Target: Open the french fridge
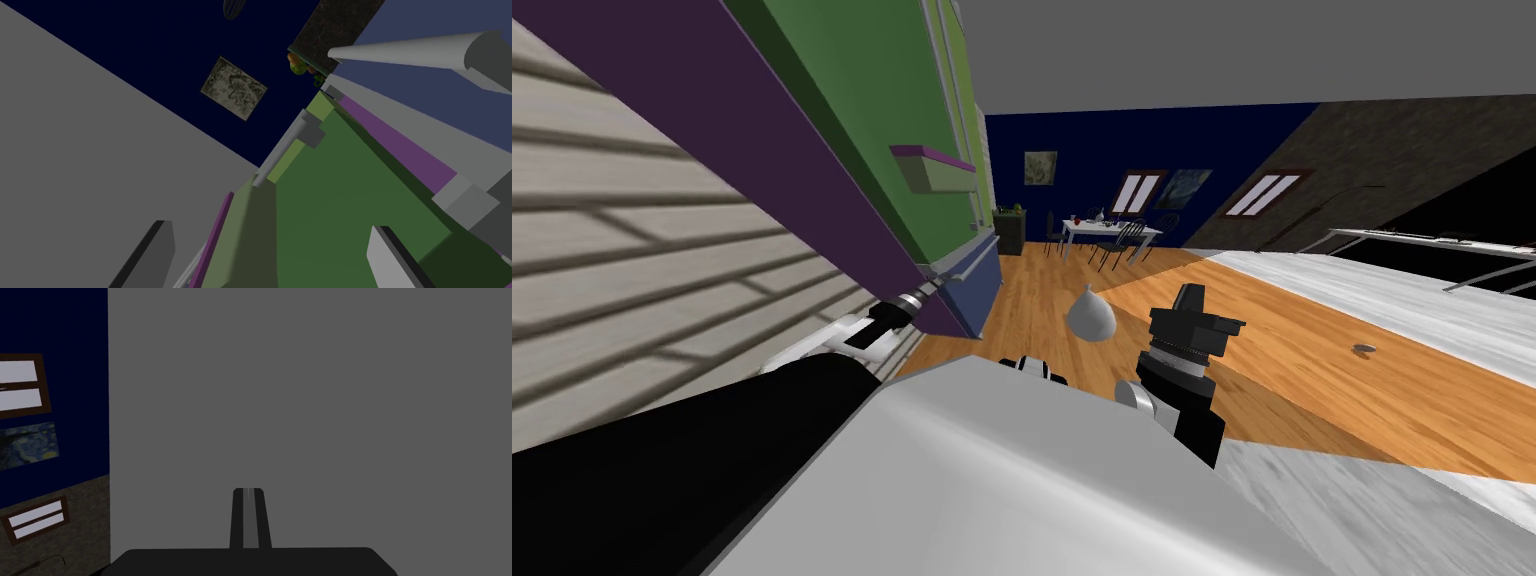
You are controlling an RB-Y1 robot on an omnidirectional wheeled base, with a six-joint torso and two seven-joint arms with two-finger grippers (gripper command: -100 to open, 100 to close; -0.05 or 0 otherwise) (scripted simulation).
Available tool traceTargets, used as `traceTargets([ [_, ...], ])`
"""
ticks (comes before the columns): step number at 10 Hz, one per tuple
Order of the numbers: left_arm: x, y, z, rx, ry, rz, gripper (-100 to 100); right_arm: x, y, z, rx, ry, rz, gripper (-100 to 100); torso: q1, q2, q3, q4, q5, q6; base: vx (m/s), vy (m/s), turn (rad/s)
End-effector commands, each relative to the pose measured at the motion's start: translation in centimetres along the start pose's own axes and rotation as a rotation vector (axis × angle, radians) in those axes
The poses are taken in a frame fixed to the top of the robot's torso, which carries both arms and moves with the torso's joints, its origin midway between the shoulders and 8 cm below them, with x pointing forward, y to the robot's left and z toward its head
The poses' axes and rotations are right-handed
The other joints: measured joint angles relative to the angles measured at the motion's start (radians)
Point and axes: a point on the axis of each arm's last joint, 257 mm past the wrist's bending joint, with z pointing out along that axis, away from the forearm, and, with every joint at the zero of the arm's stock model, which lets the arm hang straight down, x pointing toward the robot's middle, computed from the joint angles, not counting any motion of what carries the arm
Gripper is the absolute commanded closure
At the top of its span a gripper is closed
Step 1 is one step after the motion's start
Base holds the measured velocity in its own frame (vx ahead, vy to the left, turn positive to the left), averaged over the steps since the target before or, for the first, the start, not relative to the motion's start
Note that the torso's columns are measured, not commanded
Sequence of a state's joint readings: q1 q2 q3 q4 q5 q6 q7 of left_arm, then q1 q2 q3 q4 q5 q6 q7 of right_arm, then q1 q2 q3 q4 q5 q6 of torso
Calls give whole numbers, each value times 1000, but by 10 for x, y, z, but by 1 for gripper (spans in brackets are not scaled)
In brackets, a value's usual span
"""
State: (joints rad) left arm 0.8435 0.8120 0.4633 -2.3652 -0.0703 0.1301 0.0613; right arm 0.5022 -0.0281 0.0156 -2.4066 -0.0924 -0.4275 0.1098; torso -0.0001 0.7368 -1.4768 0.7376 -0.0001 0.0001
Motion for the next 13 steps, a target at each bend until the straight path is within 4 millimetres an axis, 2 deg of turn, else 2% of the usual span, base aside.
traceTargets([
  [1,-21,14,9,-38,-41,20,-100,0,0,0,0,0,0,0,2,-1,-1,0,0,0,84,75,-163],
  [8,-89,45,26,-128,-169,63,-100,0,0,0,0,0,0,0,1,1,1,0,0,0,75,65,-188],
  [13,-147,78,30,-225,-274,77,-100,0,0,0,0,0,0,0,0,0,0,0,0,0,79,96,-205],
])
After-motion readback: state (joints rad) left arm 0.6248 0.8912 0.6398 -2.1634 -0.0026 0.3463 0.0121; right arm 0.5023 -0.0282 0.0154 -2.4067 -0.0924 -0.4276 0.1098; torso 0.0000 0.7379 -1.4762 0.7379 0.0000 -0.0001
